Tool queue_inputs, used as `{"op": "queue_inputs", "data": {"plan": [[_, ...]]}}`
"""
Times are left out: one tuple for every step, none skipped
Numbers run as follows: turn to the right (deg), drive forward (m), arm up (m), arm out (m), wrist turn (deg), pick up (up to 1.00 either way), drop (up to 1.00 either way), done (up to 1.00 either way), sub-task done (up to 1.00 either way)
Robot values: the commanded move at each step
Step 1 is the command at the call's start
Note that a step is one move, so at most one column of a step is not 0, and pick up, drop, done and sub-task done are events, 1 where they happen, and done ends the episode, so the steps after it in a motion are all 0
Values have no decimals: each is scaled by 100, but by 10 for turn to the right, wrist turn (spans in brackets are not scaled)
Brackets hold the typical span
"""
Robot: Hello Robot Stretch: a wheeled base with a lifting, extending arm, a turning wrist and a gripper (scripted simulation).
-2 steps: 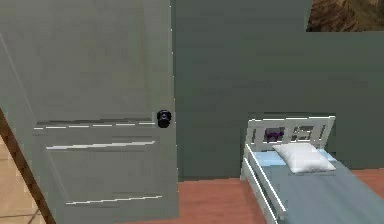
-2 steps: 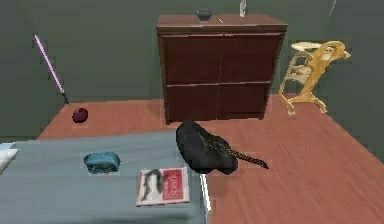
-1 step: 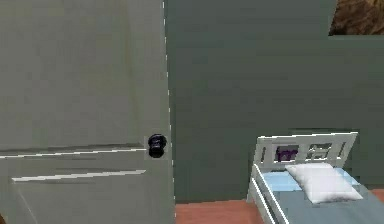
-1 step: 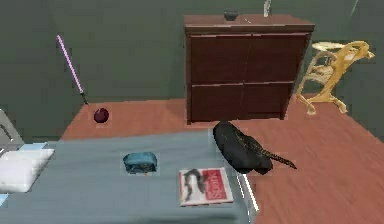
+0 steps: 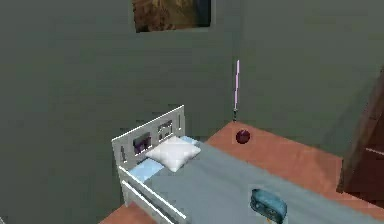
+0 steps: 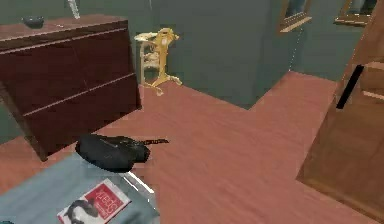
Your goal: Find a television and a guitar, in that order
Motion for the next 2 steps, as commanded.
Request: {"op": "queue_inputs", "data": {"plan": [[450,0,0,0,0,0,0,0,0],[450,0,0,0,0,0,0,0,0]]}}
